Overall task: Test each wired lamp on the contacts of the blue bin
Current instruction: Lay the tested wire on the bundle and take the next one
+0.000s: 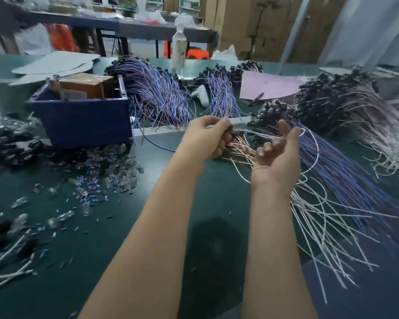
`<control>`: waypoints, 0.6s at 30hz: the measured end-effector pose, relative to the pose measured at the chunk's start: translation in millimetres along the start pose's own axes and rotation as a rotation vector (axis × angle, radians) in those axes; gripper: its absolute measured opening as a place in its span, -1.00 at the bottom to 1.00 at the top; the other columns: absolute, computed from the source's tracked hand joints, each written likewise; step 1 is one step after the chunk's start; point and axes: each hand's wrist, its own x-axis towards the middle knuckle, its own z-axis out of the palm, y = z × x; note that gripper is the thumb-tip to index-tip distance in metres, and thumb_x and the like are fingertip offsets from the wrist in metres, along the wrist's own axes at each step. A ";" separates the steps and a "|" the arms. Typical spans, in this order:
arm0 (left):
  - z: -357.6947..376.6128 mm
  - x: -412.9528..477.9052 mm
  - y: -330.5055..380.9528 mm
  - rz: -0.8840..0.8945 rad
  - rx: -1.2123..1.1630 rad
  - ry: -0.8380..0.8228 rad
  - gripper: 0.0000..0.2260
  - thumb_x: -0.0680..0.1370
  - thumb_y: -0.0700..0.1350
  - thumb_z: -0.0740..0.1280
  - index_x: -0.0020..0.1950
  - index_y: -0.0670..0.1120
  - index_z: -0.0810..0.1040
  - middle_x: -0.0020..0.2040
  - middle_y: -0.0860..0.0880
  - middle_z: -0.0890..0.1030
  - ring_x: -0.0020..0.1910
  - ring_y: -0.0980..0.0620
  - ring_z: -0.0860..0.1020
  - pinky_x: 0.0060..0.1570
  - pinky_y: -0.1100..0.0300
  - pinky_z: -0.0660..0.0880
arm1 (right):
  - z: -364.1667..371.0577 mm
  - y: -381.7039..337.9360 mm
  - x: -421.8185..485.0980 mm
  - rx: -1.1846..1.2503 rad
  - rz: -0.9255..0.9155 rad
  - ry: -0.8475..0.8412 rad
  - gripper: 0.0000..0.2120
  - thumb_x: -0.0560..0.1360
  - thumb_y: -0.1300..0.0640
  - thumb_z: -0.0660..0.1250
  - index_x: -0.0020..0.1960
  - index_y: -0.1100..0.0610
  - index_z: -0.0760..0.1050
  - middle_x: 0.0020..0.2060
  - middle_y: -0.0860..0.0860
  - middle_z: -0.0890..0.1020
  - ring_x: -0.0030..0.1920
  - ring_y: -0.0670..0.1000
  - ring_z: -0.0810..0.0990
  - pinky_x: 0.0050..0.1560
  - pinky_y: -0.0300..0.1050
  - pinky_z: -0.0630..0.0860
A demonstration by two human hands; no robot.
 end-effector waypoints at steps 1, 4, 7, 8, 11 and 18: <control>-0.3 4.2 1.7 -0.005 -0.106 0.055 -0.83 0.59 -0.14 0.28 -0.21 -0.10 0.48 -0.56 0.10 0.47 -0.61 0.20 0.33 -0.60 0.37 0.27 | -3.9 -8.2 1.1 0.021 -0.019 -0.010 -0.73 0.60 0.03 0.21 -0.16 0.13 0.58 -0.52 -0.09 0.34 -0.51 -0.15 0.30 -0.49 -0.32 0.23; 7.9 12.1 2.2 0.015 -0.273 0.198 -0.85 0.57 -0.17 0.30 -0.20 -0.11 0.44 -0.54 0.07 0.47 -0.60 0.19 0.32 -0.59 0.35 0.26 | -9.5 -26.2 -1.5 0.097 -0.031 -0.072 -0.71 0.58 0.08 0.23 -0.27 0.13 0.51 -0.54 -0.08 0.36 -0.53 -0.12 0.29 -0.52 -0.30 0.22; 19.3 20.0 -2.4 0.019 -0.332 0.343 -0.85 0.57 -0.14 0.31 -0.19 -0.09 0.43 -0.41 0.03 0.46 -0.54 0.18 0.33 -0.57 0.35 0.26 | -13.5 -39.8 -6.2 0.183 -0.027 -0.216 -0.77 0.44 0.11 0.33 -0.39 0.07 0.49 -0.54 -0.08 0.35 -0.54 -0.11 0.24 -0.54 -0.28 0.21; 21.1 23.7 -4.7 0.000 -0.387 0.383 -0.85 0.58 -0.12 0.30 -0.18 -0.09 0.41 -0.38 0.02 0.46 -0.52 0.18 0.33 -0.56 0.35 0.26 | -15.7 -44.4 -5.4 0.169 -0.046 -0.255 -0.76 0.44 0.08 0.33 -0.40 0.06 0.49 -0.54 -0.08 0.35 -0.54 -0.11 0.23 -0.54 -0.28 0.20; 25.9 36.6 -15.5 -0.075 -0.510 0.463 -0.88 0.60 -0.09 0.28 -0.04 -0.12 0.40 -0.27 -0.02 0.49 -0.43 0.15 0.39 -0.52 0.34 0.36 | -21.8 -47.6 4.6 -0.039 -0.102 -0.161 -0.68 0.60 0.05 0.18 -0.27 0.11 0.51 -0.55 -0.08 0.40 -0.56 -0.13 0.30 -0.54 -0.31 0.22; 71.0 43.8 -58.8 -0.277 -0.219 0.105 -0.64 0.61 -0.21 0.21 0.38 -0.28 0.30 -0.01 -0.14 0.54 0.00 -0.04 0.54 -0.06 0.16 0.55 | -52.4 -18.1 20.7 0.165 0.226 0.370 -0.69 0.65 0.07 0.12 -0.06 0.33 0.37 -0.27 0.17 0.58 -0.38 0.01 0.60 -0.30 -0.19 0.61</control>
